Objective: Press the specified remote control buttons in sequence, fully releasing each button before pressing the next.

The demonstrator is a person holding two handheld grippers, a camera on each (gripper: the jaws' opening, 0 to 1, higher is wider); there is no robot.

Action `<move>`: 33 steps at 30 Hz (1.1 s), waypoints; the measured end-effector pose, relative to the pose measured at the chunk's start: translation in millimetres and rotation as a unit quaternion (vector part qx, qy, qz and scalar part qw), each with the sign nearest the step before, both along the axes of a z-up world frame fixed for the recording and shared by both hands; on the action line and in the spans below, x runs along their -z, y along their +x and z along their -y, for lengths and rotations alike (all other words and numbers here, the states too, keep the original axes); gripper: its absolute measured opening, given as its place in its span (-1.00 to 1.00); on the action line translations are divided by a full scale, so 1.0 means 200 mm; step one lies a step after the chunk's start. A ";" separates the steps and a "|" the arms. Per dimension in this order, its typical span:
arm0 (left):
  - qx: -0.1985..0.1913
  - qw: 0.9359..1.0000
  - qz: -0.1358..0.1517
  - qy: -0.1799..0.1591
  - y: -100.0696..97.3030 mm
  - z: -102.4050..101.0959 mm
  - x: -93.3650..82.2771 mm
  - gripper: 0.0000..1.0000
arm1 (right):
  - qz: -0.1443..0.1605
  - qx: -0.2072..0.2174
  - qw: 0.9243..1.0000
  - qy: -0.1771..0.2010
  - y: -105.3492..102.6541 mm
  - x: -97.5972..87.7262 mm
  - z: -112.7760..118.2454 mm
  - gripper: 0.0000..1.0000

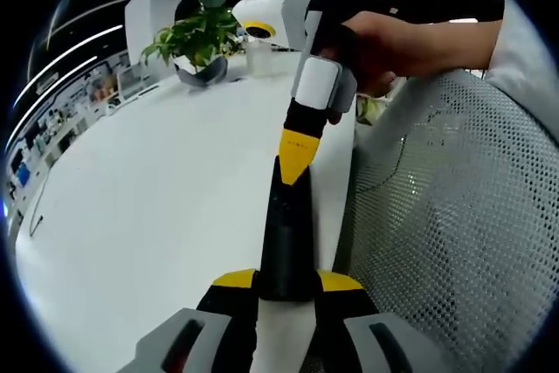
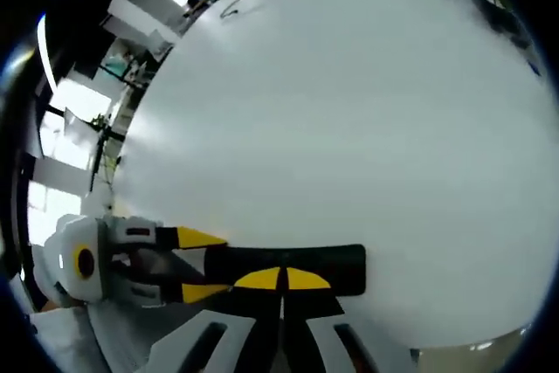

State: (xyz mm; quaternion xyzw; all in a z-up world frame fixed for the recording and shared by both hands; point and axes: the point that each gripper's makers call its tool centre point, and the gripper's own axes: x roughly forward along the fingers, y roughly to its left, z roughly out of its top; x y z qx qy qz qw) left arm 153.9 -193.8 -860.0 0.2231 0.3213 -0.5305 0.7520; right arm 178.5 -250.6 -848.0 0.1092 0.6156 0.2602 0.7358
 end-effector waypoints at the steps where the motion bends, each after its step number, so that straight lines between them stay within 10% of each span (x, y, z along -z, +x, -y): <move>1: 0.000 1.000 0.000 0.000 0.00 0.00 0.00 -0.52 | 0.001 0.001 1.000 0.001 0.00 0.00 0.00 -1.00; 33: -0.002 1.000 -0.002 0.010 0.00 0.00 0.00 -0.51 | 0.012 -0.002 1.000 -0.010 0.00 0.02 0.01 -1.00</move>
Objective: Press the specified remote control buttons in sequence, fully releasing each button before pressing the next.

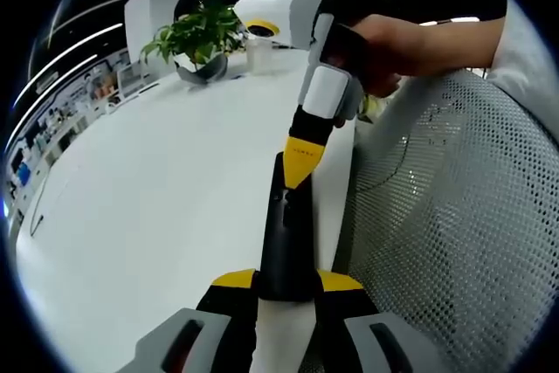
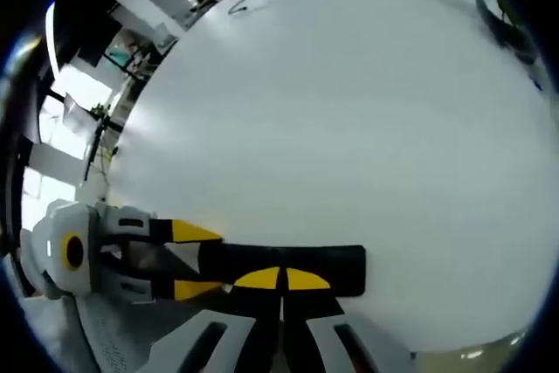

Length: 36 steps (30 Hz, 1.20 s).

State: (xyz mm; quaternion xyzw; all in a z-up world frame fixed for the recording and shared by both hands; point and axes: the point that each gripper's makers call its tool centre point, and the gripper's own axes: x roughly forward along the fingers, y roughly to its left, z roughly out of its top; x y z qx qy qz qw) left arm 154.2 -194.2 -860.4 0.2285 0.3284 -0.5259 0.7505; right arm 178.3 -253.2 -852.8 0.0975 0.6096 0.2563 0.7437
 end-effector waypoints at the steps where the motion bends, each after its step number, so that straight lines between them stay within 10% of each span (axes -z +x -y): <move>1: 0.002 1.000 0.002 0.002 0.00 0.00 0.00 -0.51 | 0.000 0.000 1.000 0.000 0.00 0.00 0.00 -1.00; 36: 0.001 1.000 0.000 0.002 0.00 0.00 0.00 -0.51 | -0.044 0.047 0.998 -0.025 -0.03 -0.02 0.09 -1.00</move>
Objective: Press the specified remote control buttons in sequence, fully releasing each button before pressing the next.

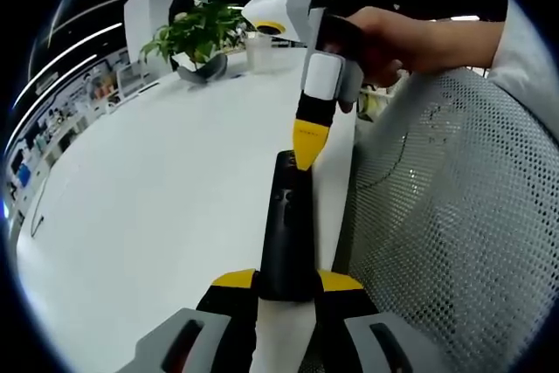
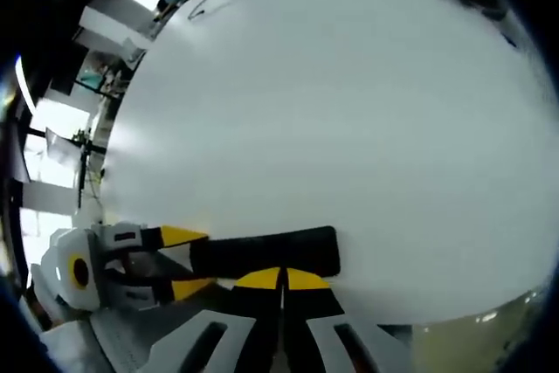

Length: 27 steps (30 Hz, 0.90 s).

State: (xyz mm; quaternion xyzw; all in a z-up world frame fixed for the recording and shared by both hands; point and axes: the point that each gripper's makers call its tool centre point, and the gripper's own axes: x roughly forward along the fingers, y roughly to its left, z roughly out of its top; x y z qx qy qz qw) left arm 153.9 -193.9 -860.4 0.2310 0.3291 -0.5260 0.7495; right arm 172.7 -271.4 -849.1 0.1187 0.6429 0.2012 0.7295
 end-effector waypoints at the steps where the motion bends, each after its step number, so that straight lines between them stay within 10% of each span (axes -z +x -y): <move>1: 0.000 1.000 0.000 0.000 0.00 0.00 0.00 -0.51 | 0.000 -0.001 1.000 0.000 0.00 0.00 0.00 -1.00; 27: -0.002 1.000 -0.001 -0.004 -0.01 0.00 0.00 -0.51 | -0.003 -0.030 0.999 -0.014 -0.02 0.03 -0.02 -1.00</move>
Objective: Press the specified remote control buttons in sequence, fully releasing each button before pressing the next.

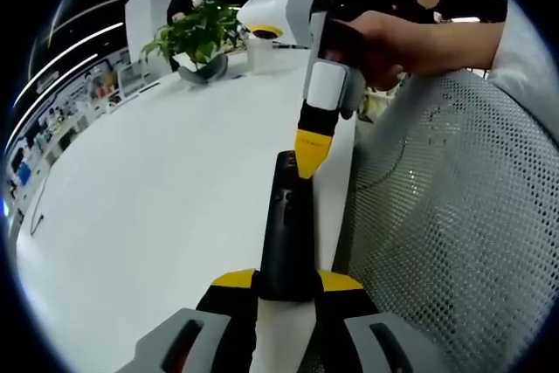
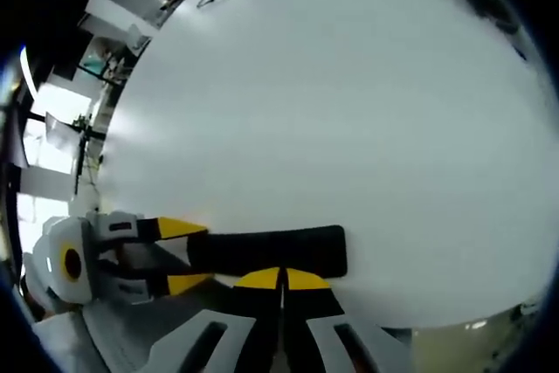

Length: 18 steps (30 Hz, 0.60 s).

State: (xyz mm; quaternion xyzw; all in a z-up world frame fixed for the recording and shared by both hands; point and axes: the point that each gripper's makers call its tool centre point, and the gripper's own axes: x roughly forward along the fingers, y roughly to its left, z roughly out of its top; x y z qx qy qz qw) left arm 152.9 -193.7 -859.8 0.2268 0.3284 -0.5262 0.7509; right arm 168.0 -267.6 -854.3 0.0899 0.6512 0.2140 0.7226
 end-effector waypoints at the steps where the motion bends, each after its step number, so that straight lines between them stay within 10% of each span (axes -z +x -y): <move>1: 0.000 1.000 0.000 0.000 0.00 0.00 0.00 -0.51 | 0.001 -0.003 1.000 -0.002 0.00 0.00 0.00 -1.00; 18: 0.000 1.000 0.000 0.001 0.00 0.00 0.00 -0.50 | -0.006 0.005 1.000 0.008 0.00 0.01 0.01 -1.00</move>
